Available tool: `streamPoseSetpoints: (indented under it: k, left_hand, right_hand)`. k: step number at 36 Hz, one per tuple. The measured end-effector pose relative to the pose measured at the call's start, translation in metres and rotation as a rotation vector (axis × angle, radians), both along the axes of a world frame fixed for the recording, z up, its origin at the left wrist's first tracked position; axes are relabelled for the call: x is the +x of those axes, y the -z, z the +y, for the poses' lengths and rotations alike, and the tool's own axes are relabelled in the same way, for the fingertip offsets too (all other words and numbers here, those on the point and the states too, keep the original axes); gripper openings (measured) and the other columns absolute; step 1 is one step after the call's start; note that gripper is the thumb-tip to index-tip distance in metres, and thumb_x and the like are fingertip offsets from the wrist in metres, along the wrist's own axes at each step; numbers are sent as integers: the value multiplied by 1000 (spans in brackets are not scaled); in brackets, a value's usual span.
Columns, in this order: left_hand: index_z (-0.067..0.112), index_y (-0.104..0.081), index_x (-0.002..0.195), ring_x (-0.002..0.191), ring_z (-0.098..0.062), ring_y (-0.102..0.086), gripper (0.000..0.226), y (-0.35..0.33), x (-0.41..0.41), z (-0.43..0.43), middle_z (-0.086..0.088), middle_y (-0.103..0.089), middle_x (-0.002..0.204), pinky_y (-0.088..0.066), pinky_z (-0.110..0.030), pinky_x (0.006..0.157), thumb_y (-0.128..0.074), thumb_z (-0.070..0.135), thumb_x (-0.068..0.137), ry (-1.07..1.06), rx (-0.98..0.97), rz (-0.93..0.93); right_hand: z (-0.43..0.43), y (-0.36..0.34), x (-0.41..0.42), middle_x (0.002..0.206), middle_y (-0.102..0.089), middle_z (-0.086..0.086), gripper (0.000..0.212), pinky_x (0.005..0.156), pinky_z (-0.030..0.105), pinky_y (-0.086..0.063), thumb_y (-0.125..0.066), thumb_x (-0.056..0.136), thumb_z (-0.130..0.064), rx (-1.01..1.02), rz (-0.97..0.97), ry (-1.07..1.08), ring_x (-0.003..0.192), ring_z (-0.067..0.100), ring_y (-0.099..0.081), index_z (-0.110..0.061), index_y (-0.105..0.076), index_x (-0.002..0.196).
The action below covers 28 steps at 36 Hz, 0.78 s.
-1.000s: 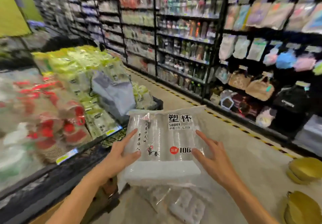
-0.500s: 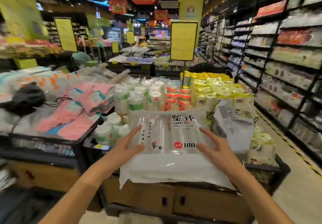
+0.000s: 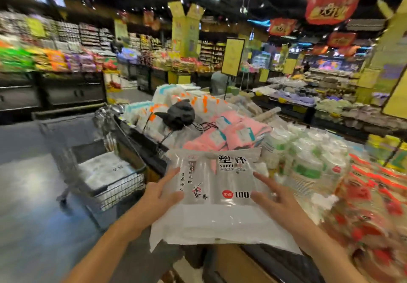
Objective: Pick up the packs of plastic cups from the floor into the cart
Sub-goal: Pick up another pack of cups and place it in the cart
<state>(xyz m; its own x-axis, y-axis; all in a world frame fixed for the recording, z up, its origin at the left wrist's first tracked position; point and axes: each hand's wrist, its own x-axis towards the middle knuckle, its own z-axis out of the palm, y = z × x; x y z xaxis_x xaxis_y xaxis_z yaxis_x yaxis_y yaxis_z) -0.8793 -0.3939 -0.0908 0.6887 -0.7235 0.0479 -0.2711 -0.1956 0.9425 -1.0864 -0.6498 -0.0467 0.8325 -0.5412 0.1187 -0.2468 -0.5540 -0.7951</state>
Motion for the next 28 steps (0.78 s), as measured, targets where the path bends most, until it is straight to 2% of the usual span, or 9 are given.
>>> streamPoseSetpoints:
  k: [5,9,12,14,16,21,24,26,28]
  left_hand:
    - [59,-34,134,100,-5,-61,55,-1,60,54,14,-54,119,-53,-18,78,-61,37,92,-200,34,-30]
    - [60,-33,134,120,-19,-51,60,-1,99,97,7,-48,131,-45,-28,98,-63,48,83,-319,100,-55]
    - [56,-35,132,115,-22,-57,63,-4,119,118,3,-55,126,-48,-31,97,-59,45,75,-401,116,-35]
    - [57,-35,134,115,-19,-55,66,-2,135,128,2,-51,129,-45,-37,103,-58,46,73,-447,130,-24]
    - [53,-33,140,123,-14,-46,65,2,150,133,7,-44,128,-35,-29,108,-60,44,81,-487,157,-12]
    - [67,-34,126,107,2,-51,59,13,198,130,-7,-46,136,-39,-6,88,-64,49,79,-591,171,-32]
    - [59,-35,134,118,-9,-46,54,9,223,114,-4,-34,136,-35,-10,98,-62,38,92,-649,98,23]
    - [65,-36,133,133,-15,-34,56,8,240,102,-1,-28,142,-29,-33,115,-64,52,86,-704,78,44]
    - [71,-37,128,130,-11,-34,59,5,258,86,3,-28,145,-29,-39,116,-64,65,76,-736,61,47]
  right_hand:
    - [23,18,106,133,-59,-5,49,103,35,-48,-70,94,-50,36,4,-147,110,11,-59,-64,-51,137]
    - [48,33,180,114,-65,-4,53,89,11,-40,-77,91,-39,20,5,-220,99,2,-57,-56,-54,135]
    - [63,37,227,96,-60,-21,53,80,17,-43,-76,89,-43,-7,26,-308,92,10,-59,-50,-55,137]
    - [69,40,258,129,-63,-13,52,106,30,-46,-74,90,-44,-40,16,-360,125,13,-56,-46,-55,138]
    - [74,39,287,153,-46,-11,53,124,30,-28,-75,95,-26,-58,15,-423,149,10,-37,-35,-56,143]
    - [68,41,358,132,-67,-6,50,83,-7,-37,-74,95,-14,-19,34,-500,126,5,-61,-28,-60,140]
    - [55,44,401,128,-67,-10,47,92,-1,-37,-79,91,-30,-3,-7,-556,117,-15,-58,-46,-56,129]
    - [42,48,431,135,-66,-6,52,104,15,-41,-79,81,-58,18,-3,-562,116,-8,-59,-55,-55,128]
    - [29,49,462,122,-74,-1,71,96,17,-47,-70,63,-87,31,-11,-556,106,6,-66,-57,-58,126]
